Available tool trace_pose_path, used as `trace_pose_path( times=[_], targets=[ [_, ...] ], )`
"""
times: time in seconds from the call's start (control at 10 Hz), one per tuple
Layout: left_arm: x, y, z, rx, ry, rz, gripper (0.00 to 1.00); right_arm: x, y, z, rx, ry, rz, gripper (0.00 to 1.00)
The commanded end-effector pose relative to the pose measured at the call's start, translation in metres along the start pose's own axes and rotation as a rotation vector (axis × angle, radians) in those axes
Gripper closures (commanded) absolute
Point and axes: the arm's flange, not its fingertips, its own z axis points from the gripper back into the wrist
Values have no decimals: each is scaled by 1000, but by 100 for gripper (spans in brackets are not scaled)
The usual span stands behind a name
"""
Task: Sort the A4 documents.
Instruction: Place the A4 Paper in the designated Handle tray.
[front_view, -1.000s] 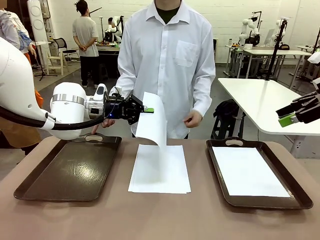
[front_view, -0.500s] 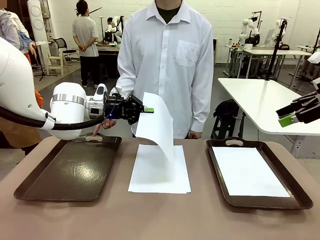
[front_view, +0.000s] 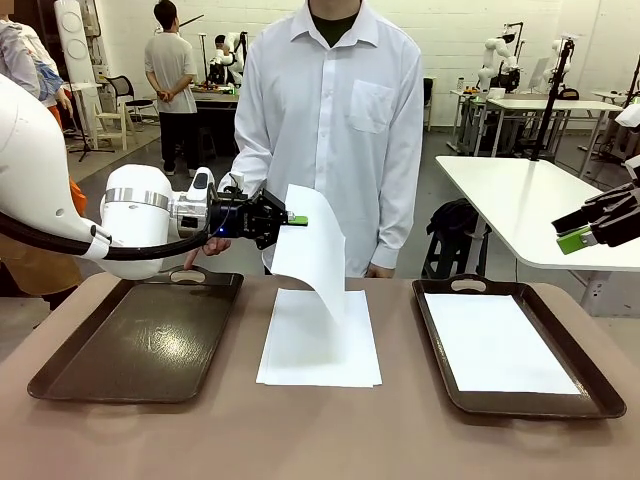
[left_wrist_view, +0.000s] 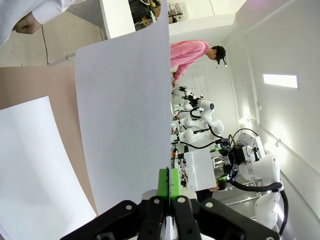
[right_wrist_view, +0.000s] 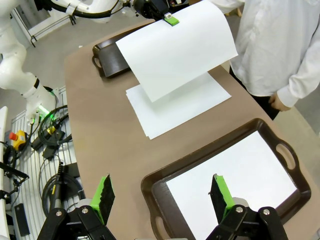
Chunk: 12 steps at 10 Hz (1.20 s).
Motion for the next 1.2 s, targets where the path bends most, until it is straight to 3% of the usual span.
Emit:
trace_pose_path(
  times=[0.0, 0.2, 0.3, 0.4, 0.7, 1.1],
  targets=[
    [0, 0, 0, 0, 0, 0, 99, 0, 0, -2, 6, 3, -1, 0],
    [-16, -24, 33, 170, 83, -39, 99, 0, 0, -2, 6, 3, -1, 0],
    [-27, -35, 54, 194, 116, -51, 99, 0, 0, -2, 6, 3, -1, 0],
    [-36, -39, 71, 142, 167, -62, 99, 0, 0, -2, 6, 3, -1, 0],
    [-56, -38, 126, 204, 157, 19, 99, 0, 0, -2, 6, 3, -1, 0],
    [-46, -19, 187, 286, 189, 116, 99, 0, 0, -2, 6, 3, -1, 0]
  ],
)
